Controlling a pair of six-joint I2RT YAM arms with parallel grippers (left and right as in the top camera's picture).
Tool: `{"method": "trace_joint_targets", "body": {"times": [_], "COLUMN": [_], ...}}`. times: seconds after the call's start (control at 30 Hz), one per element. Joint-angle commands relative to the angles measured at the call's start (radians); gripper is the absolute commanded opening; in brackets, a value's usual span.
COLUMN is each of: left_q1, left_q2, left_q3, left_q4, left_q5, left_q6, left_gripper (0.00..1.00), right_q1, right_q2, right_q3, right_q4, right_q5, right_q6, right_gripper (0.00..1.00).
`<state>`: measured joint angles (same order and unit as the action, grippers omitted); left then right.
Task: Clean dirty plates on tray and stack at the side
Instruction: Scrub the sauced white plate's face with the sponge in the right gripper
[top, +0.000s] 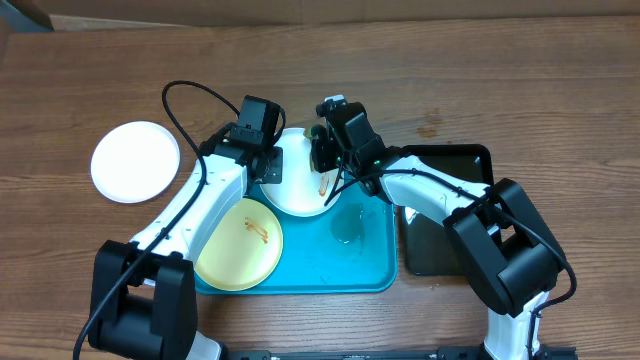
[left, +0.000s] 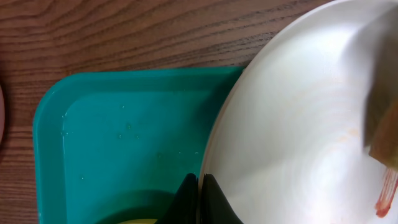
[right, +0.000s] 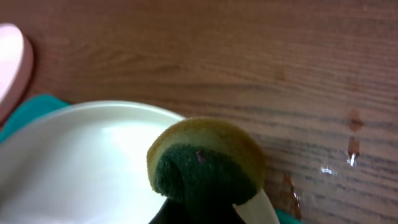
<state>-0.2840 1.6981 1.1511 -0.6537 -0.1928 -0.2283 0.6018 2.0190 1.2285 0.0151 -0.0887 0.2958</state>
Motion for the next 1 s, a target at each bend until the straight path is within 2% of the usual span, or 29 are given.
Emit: {"method": "trace_joint_targets", "body": {"times": [0.0,0.3,0.97], "left_q1": [0.003,0.003,0.003], "left_q2": [0.003,0.003,0.003], "left_q3": [0.013,0.013,0.013], "left_q4": [0.003,0.003,0.016], "left_q5": [-0.02,-0.02,-0.02], "left_q6": [0.015,0.015,-0.005], "left_gripper": [0.04,0.04,0.04], "right_q1": [-0.003,-0.003,0.006], "right_q2": [-0.004,0.058,0.057], "right_q3": [0.022,0.022,0.022], "right_q4": [0.023,0.059,-0.093], "right_q5": [0.021,0.052,-0.184], "right_q6": [0.047,0.103,0.215], "right_gripper": [0.04,0.04,0.04]}}
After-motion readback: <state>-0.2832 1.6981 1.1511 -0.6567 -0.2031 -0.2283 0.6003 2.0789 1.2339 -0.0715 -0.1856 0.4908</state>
